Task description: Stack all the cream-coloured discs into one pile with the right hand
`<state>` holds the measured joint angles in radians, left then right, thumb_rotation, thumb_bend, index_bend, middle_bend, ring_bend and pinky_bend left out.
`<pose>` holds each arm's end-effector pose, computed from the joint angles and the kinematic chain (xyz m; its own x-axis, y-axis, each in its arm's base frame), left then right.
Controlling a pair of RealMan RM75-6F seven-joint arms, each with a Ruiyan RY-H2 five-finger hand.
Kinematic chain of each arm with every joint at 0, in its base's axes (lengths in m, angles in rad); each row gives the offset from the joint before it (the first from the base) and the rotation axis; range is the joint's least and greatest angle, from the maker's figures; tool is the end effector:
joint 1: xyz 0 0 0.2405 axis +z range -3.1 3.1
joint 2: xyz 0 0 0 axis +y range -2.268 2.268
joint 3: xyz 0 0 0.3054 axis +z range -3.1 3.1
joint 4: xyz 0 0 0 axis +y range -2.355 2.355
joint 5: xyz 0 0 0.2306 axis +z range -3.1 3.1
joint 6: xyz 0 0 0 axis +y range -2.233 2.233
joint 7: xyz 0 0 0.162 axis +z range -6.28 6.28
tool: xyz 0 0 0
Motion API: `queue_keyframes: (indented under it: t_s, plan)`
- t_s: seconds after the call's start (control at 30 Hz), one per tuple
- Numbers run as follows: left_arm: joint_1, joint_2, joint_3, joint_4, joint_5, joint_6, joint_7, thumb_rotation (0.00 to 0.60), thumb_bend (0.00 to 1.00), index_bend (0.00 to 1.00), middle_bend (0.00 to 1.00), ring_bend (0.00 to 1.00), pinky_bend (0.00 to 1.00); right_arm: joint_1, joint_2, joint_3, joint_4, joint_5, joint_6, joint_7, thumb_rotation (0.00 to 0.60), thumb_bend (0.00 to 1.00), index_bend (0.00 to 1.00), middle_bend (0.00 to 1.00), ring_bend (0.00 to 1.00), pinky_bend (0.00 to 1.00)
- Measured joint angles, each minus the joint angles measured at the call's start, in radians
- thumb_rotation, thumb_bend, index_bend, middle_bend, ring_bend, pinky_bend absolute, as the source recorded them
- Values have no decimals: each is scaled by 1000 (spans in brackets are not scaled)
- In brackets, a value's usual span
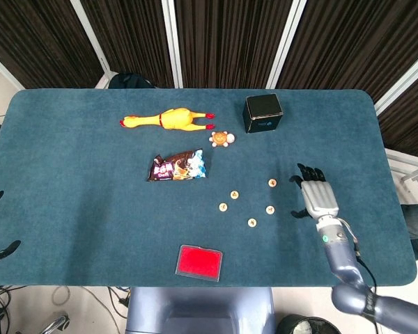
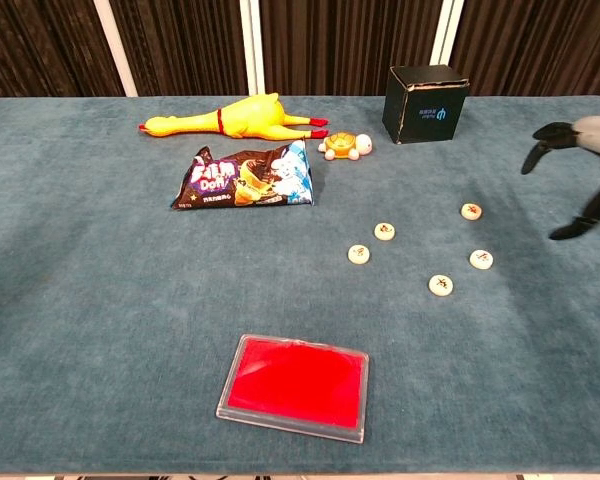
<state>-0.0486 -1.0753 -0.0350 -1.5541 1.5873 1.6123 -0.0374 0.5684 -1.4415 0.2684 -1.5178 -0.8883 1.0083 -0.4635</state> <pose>-0.3646 0.1875 0.1944 0.4510 -0.0978 0.8872 0.8870 -0.0619 -0.4577 -0.2713 -0.3931 0.0228 0.4006 -0.2533 0.8806 -0.9118 -0.0157 0.4103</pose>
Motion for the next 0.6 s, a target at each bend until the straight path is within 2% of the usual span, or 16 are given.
queue_keyframes:
  t_s: [0.3,0.6]
  plan:
    - [1,-2,-5,0,-13,-4,4,600,98,106,0,0,29,119,-137,33,205,159,-44,-90,600,188,380,0,0,0]
    - [1,-1,-7,2,-19,-8,0,600,99,106,0,0,29,179,-207,53,302,206,-56,-114,600,282,459,0,0,0]
